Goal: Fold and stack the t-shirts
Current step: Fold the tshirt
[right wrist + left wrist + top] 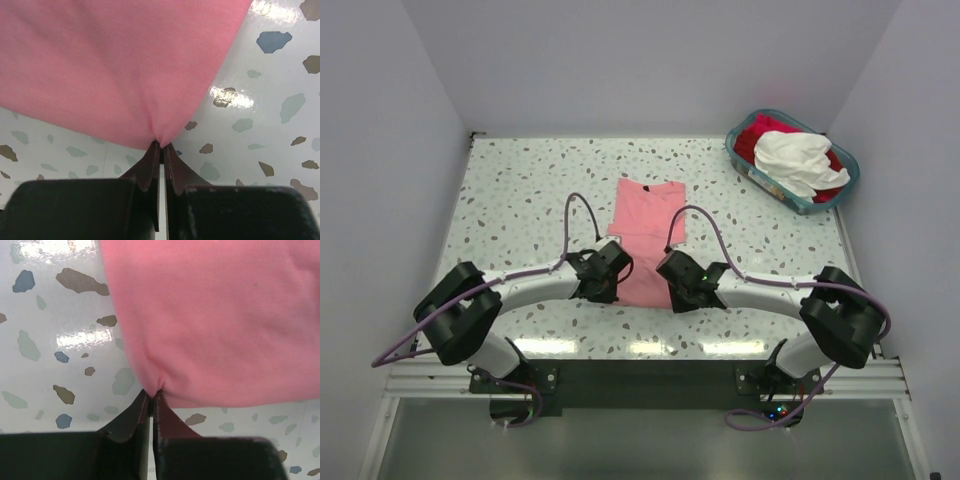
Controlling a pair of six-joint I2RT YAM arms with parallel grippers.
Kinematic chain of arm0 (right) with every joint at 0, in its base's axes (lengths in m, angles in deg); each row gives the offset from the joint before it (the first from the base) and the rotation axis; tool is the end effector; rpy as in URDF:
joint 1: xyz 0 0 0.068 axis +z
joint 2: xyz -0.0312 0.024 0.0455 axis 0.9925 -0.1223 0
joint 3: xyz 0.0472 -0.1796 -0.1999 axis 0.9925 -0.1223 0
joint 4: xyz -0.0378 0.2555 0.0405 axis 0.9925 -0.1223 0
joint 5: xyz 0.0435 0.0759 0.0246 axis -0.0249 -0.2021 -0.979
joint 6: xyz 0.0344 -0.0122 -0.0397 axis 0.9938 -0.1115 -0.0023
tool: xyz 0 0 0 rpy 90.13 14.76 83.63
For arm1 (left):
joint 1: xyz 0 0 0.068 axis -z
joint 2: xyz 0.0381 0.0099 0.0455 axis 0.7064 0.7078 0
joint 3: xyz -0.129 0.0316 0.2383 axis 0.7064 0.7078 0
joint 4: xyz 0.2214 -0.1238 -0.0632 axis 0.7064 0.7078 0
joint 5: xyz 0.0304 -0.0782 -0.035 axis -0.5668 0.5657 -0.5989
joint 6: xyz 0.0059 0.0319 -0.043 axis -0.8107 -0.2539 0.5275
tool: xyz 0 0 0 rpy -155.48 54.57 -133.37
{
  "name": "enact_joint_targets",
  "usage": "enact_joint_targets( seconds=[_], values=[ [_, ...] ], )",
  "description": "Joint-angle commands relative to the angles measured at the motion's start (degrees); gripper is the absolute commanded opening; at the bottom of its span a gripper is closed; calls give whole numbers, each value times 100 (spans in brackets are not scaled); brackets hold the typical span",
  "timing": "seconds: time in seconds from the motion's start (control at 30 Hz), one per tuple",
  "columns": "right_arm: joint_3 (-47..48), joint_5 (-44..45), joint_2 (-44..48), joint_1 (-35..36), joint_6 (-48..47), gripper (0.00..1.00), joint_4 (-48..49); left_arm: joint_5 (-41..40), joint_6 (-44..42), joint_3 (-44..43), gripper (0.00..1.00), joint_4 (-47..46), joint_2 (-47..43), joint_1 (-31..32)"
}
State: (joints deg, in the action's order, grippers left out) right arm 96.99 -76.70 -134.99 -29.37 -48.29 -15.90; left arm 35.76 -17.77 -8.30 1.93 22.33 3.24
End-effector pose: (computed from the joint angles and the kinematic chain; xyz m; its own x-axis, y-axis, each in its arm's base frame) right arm 0.1645 0.2099 0.1564 -0.8794 -0.1649 -0.4467 -0.2331 0.9671 0.1020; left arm 0.1831 -0.1926 0.1551 -0.9153 0.0108 -0.4026 0.0533 0.9941 -0.0943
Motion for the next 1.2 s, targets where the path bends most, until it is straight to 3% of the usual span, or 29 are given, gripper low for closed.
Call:
enact_joint_targets(
  seconds=[0.0, 0.17, 0.3, 0.4, 0.5, 0.6, 0.63, 0.7, 0.83, 1.17],
  values=[
    [-292, -298, -203, 27, -152, 0, -428, 205, 158, 252, 1, 335, 282, 86],
    [-214, -1528, 201, 158, -415, 0, -919, 355, 360, 366, 0, 1255, -260, 542],
    [-20, -2065, 1156, 782, -381, 0, -2254, 766, 799, 568, 0, 2250, -1140, 1253],
    [304, -2706, 1842, 871, -389, 0, -3169, 1277, 1423, 481, 0, 2787, -1905, 2192],
    [936, -2726, 2152, 862, -556, 0, -3863, 1366, 1469, 113, 0, 2946, -2292, 2354],
    [1894, -2182, 1969, 373, -1117, 0, -4628, 1040, 802, -792, 0, 3113, -2092, 1960],
    [2288, -2120, 1751, 161, -1484, 0, -4760, 1084, 556, -1090, 0, 3096, -1986, 1427],
    [2510, -2058, 1635, -435, -1768, 0, -4771, 1058, -7, -1224, 0, 2895, -1819, 741],
    [3037, -2145, 1222, -1018, -2269, 0, -4674, 1277, -553, -1653, 0, 2464, -1573, 27],
    [4400, -2471, 159, -1896, -2780, 0, -4498, 1752, -1204, -2270, 0, 1989, -1010, -898]
  ],
)
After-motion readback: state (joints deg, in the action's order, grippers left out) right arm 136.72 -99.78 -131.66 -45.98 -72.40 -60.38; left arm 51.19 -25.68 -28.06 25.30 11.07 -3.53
